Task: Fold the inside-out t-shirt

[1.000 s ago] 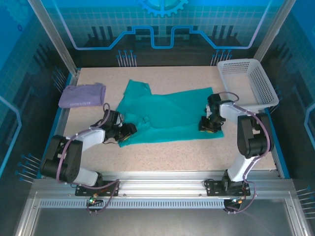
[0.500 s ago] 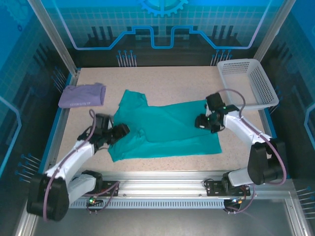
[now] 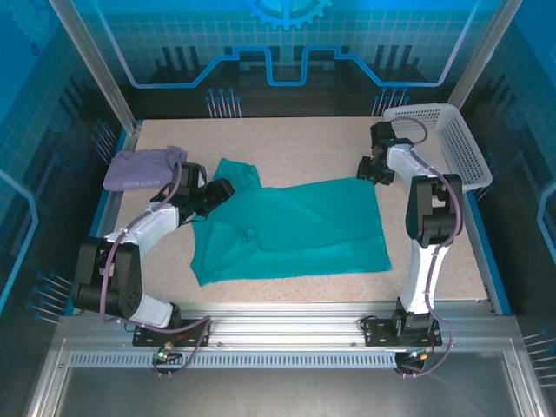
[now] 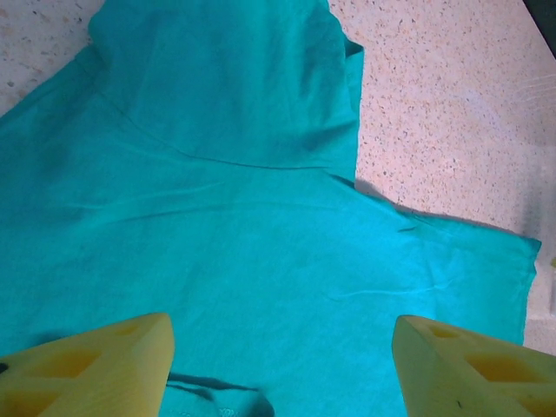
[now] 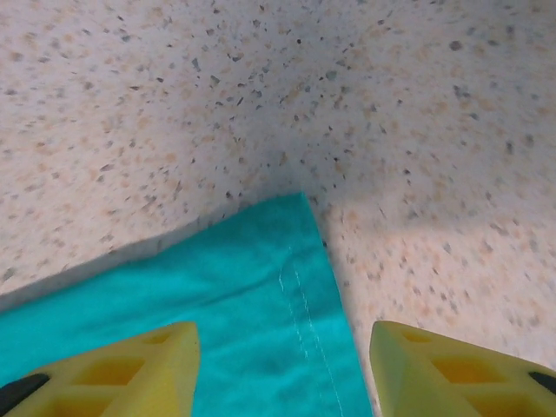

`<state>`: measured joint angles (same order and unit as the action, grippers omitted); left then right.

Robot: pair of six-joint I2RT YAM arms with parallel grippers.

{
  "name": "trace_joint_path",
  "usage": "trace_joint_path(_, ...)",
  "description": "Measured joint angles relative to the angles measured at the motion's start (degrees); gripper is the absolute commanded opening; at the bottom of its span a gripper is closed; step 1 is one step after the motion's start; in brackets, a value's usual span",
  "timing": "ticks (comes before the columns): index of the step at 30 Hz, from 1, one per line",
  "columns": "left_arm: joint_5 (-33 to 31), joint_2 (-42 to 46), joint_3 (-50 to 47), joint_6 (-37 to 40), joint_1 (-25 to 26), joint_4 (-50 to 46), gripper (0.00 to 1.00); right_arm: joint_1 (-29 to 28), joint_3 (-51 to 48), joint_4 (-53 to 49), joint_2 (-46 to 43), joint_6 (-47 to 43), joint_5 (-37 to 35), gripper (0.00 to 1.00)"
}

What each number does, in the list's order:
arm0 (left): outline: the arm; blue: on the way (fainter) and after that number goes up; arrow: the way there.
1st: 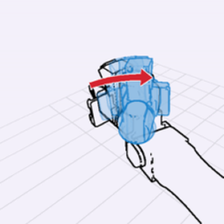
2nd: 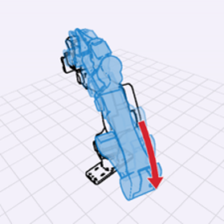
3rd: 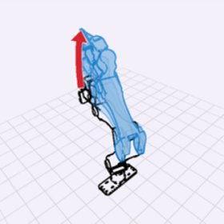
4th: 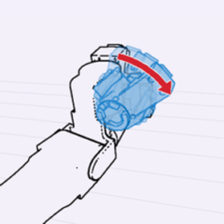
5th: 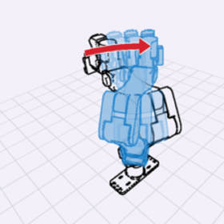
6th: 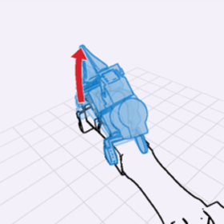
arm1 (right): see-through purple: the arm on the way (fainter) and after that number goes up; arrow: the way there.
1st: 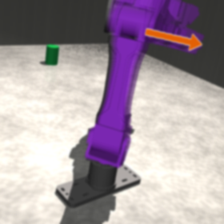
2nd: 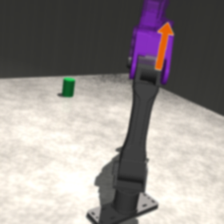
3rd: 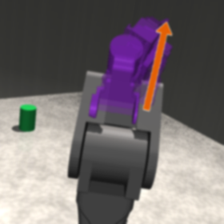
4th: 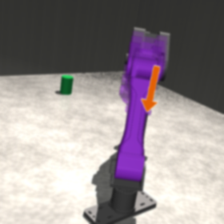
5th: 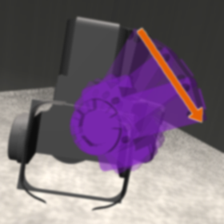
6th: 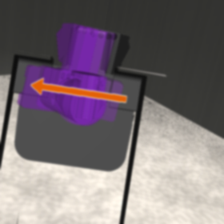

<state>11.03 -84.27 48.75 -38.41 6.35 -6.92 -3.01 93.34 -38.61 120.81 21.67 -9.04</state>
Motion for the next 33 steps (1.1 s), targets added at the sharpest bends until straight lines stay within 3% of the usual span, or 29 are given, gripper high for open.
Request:
trace_joint_path(19, 1.49, -5.16, 1.60, 1.51, -0.26, 1.31, 0.69, 0.09, 15.43, -9.86, 12.28, -3.43, 2.01, 0.48)
trace_joint_path(27, 1.84, -7.69, 3.41, 1.92, -1.07, 1.29, 0.68, 0.79, 17.94, -12.37, 13.57, -5.27, 2.19, 0.25)
trace_joint_path(33, 1.49, -13.94, 10.27, 1.97, -2.51, 0.52, 0.68, 0.83, 18.03, -12.09, 13.62, -7.15, 3.61, 0.11)
